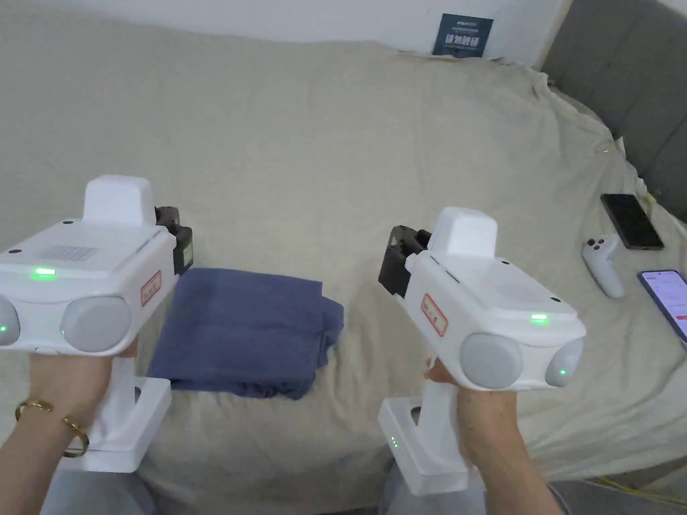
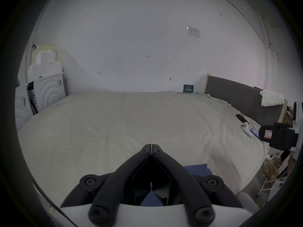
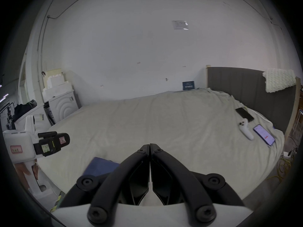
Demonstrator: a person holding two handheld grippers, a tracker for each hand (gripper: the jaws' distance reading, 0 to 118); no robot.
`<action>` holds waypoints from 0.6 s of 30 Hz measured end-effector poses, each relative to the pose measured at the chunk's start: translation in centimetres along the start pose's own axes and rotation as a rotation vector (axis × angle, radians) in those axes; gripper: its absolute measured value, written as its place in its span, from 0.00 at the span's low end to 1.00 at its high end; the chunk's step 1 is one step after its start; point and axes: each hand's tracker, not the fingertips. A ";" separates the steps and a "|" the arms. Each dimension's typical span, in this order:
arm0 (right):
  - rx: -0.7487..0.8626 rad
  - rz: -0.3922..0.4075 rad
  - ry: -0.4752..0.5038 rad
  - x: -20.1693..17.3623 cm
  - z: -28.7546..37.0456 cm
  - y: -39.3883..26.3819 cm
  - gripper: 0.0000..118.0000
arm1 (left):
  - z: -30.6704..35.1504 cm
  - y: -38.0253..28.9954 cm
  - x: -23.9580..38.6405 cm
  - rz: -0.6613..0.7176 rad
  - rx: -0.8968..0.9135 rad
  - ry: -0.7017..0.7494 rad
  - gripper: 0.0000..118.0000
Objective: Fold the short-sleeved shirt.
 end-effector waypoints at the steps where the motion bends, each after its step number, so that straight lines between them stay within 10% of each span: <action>1: 0.006 0.018 0.012 -1.2 -0.7 -0.3 0.00 | 0.0 -0.2 -0.4 0.005 -0.001 0.002 0.00; 18: -0.243 0.035 0.069 -12.1 -10.1 -11.7 0.00 | -2.1 -2.4 -3.7 0.030 -0.100 0.000 0.00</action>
